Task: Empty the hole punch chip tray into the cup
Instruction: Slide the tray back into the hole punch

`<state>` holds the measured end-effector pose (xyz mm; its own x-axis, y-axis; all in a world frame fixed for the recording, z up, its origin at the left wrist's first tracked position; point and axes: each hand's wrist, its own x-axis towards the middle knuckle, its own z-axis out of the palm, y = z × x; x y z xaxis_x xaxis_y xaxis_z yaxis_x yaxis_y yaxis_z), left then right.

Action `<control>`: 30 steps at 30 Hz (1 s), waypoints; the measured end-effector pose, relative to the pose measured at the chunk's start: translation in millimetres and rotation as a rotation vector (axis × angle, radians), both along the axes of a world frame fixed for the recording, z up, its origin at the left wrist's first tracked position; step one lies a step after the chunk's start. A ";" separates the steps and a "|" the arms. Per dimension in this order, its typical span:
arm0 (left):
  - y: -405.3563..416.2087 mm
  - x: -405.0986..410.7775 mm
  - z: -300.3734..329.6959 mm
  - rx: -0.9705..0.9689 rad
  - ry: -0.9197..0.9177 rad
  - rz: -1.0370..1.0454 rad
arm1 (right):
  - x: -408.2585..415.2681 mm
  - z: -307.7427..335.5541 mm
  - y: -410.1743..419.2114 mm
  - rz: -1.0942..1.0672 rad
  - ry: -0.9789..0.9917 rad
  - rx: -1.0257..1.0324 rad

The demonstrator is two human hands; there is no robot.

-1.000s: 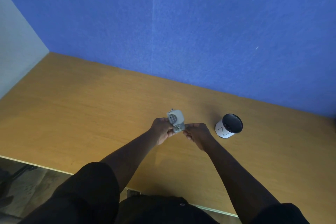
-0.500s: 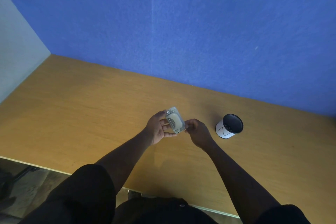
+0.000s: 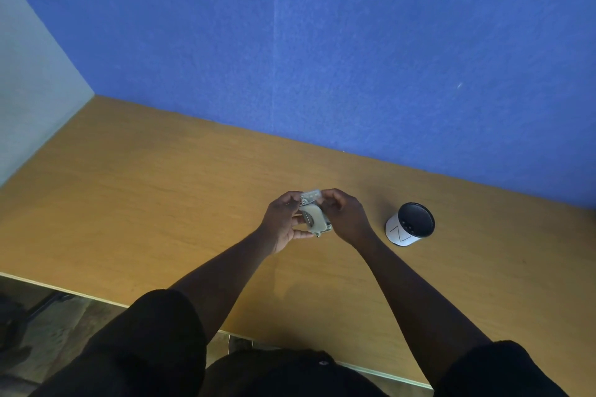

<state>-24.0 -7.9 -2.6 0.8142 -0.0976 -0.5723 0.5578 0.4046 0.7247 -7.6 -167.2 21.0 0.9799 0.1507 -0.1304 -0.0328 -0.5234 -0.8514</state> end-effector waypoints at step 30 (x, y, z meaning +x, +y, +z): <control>-3.8 4.0 -1.7 -0.146 0.121 0.201 | -1.6 -10.7 -11.4 -0.239 0.238 0.110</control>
